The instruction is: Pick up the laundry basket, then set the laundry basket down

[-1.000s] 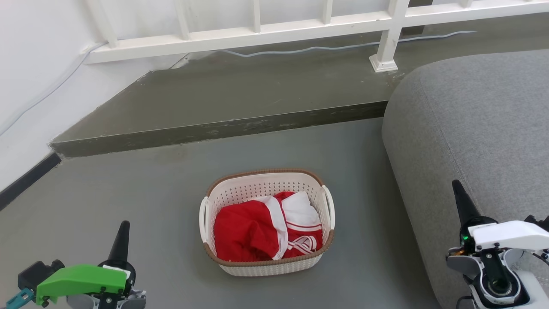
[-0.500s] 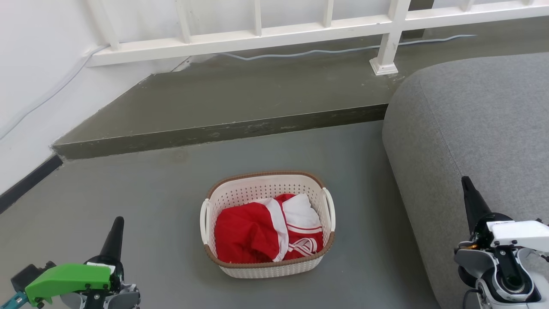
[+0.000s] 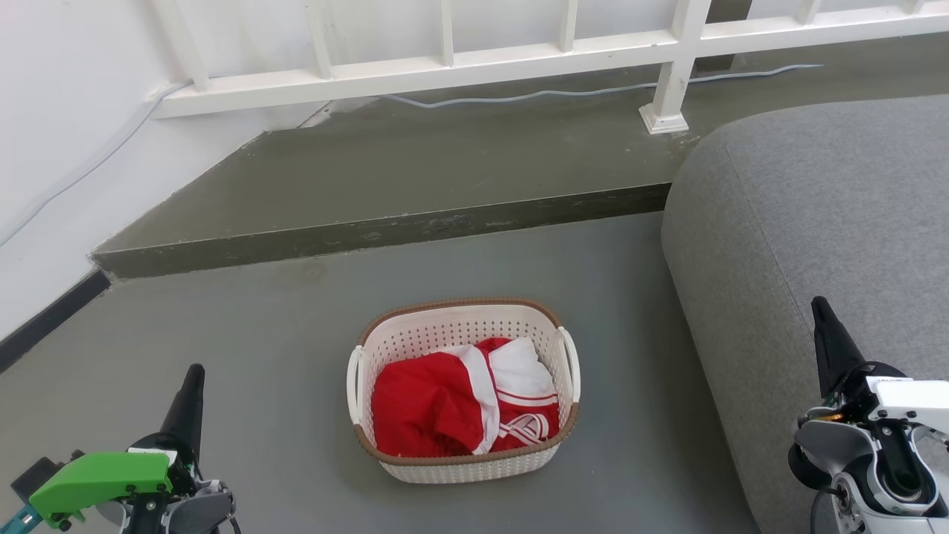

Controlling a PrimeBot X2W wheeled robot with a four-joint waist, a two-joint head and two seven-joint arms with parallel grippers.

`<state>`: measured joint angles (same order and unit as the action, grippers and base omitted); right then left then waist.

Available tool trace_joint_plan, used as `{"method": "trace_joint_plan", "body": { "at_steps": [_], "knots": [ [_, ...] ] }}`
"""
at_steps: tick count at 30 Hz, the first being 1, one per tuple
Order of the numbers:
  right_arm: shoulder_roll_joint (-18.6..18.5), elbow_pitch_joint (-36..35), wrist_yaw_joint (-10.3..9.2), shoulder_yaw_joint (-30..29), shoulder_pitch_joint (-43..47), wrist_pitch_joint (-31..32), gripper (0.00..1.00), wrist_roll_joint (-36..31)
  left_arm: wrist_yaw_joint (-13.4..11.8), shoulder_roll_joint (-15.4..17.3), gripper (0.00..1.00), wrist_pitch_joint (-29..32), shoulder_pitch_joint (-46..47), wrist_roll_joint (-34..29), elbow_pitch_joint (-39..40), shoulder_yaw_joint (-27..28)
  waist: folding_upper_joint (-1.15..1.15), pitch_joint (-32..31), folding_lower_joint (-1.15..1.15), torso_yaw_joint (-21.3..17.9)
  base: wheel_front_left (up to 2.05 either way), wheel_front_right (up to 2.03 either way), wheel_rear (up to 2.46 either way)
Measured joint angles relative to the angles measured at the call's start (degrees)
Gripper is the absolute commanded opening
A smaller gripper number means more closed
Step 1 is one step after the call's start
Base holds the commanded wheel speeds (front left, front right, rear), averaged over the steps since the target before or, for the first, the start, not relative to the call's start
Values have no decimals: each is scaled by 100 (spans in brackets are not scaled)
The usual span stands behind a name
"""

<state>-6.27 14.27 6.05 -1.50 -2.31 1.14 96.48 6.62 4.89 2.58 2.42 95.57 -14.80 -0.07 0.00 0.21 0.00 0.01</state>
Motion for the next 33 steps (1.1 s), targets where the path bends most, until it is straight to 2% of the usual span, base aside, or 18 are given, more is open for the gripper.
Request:
{"method": "trace_joint_plan", "body": {
  "at_steps": [33],
  "knots": [
    [3, 98, 48, -18, -73, 44, 0, 0, 19, 0, 0, 18, 14, 0, -78, 11, 0, -4, 0, -1, 0, 0, 0]
  ]
}}
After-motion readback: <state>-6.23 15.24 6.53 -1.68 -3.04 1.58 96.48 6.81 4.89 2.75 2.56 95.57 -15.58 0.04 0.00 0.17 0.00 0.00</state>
